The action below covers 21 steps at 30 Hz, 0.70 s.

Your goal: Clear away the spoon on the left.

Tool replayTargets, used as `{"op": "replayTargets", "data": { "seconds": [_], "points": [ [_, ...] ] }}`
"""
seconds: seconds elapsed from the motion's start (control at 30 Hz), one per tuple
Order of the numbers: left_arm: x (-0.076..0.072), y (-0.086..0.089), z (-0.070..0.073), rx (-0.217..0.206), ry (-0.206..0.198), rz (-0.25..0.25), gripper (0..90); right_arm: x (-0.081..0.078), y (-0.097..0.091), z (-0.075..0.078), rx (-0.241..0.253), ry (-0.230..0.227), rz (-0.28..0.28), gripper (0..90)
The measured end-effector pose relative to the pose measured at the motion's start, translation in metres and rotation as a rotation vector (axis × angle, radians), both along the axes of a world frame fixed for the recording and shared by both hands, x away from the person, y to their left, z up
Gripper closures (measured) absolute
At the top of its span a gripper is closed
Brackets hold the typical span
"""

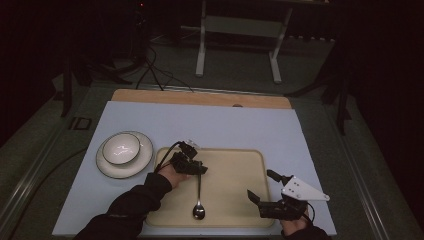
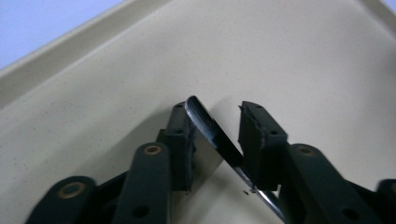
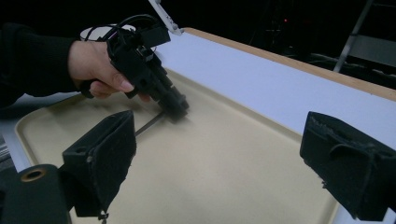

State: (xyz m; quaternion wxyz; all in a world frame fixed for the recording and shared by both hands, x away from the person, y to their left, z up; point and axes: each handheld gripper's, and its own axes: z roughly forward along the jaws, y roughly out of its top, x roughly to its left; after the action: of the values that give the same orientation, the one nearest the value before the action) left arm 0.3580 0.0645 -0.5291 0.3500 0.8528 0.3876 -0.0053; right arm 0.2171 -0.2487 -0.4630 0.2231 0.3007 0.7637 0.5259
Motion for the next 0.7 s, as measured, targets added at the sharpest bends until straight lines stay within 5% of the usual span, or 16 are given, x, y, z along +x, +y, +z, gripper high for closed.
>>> {"op": "replayTargets", "data": {
  "seconds": [0.33, 0.7],
  "points": [
    [-0.002, 0.000, 0.002, 0.016, -0.039, 0.038, 60.5, 0.000, 0.000, 0.000, 0.002, 0.001, 0.003, 11.0],
    [-0.013, -0.008, 0.015, -0.044, -0.064, 0.005, 63.3, 0.000, 0.000, 0.000, 0.000, 0.001, 0.002, 11.0]
  ]
}}
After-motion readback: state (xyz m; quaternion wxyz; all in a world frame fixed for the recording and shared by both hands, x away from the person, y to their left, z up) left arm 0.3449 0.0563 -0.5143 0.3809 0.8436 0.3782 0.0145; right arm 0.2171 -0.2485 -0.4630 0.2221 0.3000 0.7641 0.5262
